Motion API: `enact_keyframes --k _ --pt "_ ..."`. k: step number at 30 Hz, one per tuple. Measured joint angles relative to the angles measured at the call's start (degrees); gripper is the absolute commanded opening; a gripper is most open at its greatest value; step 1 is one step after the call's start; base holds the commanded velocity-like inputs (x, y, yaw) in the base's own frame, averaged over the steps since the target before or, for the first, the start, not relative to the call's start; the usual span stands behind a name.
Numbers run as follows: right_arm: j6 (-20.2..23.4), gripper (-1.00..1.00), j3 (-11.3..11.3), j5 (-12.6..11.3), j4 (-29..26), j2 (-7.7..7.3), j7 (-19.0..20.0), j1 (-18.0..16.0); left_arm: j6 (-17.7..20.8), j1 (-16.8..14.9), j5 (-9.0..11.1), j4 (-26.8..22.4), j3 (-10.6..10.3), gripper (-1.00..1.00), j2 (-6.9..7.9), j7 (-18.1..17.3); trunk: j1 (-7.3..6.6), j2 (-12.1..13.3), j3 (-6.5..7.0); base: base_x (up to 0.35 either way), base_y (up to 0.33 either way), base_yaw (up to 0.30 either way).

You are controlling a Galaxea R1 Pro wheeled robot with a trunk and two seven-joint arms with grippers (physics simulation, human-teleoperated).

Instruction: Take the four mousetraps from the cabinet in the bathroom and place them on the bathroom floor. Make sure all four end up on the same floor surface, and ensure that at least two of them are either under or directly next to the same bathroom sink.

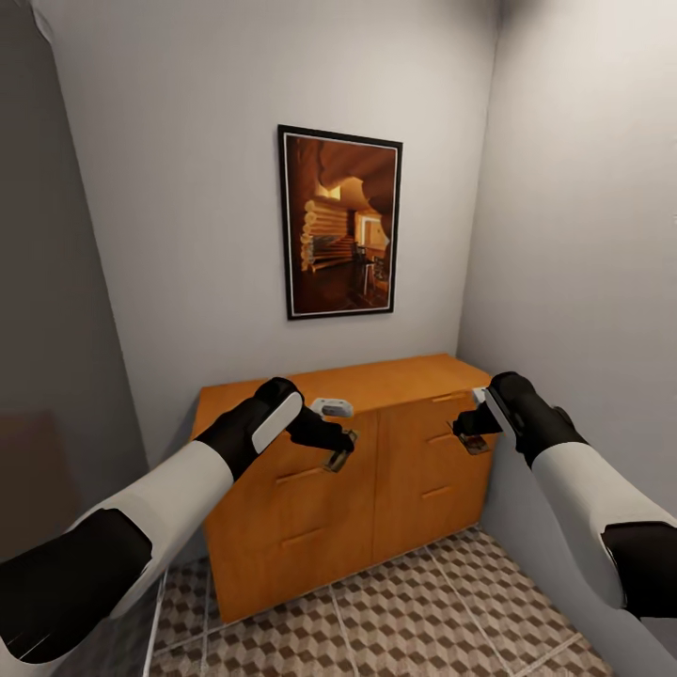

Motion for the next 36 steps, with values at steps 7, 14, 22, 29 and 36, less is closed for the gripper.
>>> enact_keyframes --k 7,14,22,29,36 --pt "0.0 -1.0 0.0 -0.07 -0.01 0.0 -0.01 0.0 0.0 0.0 0.0 -0.02 0.02 -1.0 0.11 0.0 0.0 0.0 0.0 -0.345 0.0 0.0" --pt "0.0 -1.0 0.0 -0.08 0.04 -0.01 -0.07 0.0 -0.01 0.0 0.01 0.0 0.02 -1.0 0.11 0.0 0.0 0.0 0.0 -0.345 0.0 0.0" --pt "0.0 -1.0 0.05 -0.08 0.07 0.0 -0.16 0.03 -0.04 0.0 0.01 0.01 -0.13 -1.0 0.34 0.0 0.0 0.0 0.0 -0.345 0.0 0.0" --pt "0.0 -1.0 0.08 0.02 0.09 0.04 -0.16 2.58 -0.44 0.0 -0.16 0.76 -0.28 -1.0 0.9 0.03 0.0 0.01 -0.01 -0.345 0.0 0.0" --pt "0.0 -1.0 0.08 -0.01 0.08 -0.08 -0.08 5.9 -0.8 0.01 -0.67 7.17 -0.29 -1.0 2.01 0.2 0.0 0.01 -0.01 -0.346 0.0 0.0"
